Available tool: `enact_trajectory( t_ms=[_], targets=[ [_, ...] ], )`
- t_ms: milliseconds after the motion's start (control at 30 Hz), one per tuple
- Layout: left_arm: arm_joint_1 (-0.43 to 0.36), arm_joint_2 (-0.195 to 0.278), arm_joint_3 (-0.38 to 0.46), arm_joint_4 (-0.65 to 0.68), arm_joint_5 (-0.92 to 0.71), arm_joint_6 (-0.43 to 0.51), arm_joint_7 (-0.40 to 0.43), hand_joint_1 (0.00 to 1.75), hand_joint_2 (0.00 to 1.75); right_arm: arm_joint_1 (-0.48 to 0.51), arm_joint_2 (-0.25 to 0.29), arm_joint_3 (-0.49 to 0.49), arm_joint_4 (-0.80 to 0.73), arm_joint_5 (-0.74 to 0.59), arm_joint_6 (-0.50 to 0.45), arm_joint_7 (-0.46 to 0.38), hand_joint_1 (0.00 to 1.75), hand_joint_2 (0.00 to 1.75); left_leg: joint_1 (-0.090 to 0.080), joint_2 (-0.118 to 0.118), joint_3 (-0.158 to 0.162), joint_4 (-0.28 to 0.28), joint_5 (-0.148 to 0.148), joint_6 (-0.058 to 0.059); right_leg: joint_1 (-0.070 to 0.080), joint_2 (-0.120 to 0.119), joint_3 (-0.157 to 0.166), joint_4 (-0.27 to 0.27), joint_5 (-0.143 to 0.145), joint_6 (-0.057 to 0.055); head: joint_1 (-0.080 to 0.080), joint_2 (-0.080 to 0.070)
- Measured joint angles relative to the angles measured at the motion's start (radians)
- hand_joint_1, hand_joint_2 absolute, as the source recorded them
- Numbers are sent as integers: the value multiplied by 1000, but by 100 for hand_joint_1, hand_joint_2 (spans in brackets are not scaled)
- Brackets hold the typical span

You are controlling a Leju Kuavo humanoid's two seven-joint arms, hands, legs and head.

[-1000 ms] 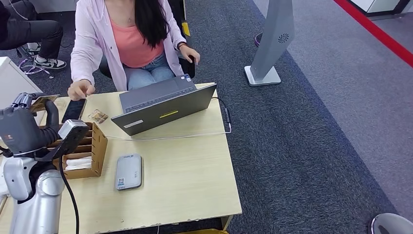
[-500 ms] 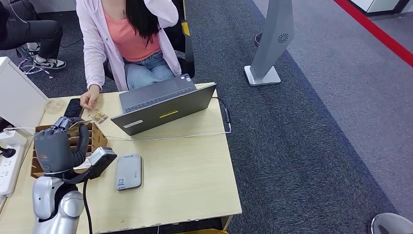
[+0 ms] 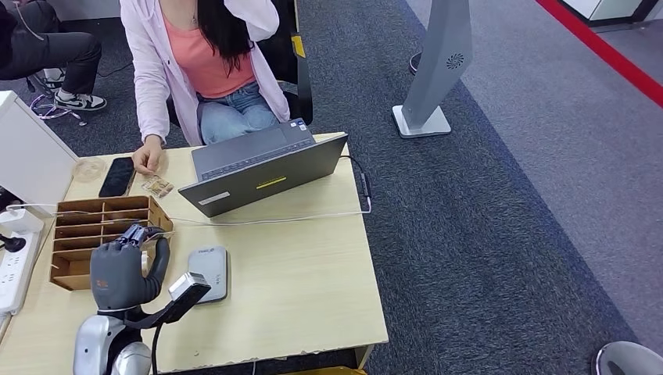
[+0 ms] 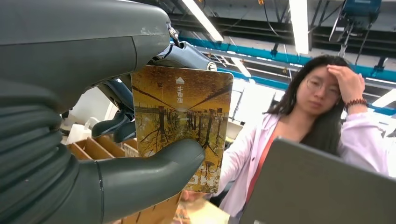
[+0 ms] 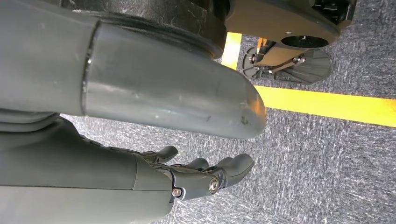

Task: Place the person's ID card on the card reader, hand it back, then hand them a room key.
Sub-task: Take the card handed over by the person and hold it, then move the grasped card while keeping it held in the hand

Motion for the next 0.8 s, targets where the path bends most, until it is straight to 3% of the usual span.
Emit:
enact_trajectory(
  t_ms=[533,800],
  targets=[
    [1,1,-21,90,-73,-201,133,175,175,1,0,-22,0,11,5,-11,0,0,0,0,0,0,0,0,0,0,0,0,0,0,0,0],
    [-1,2,-39,130,-87,-259,154,175,175,1,0,-23,0,16,18,-18,0,0,0,0,0,0,0,0,0,0,-1,0,0,0,0,0]
  ],
)
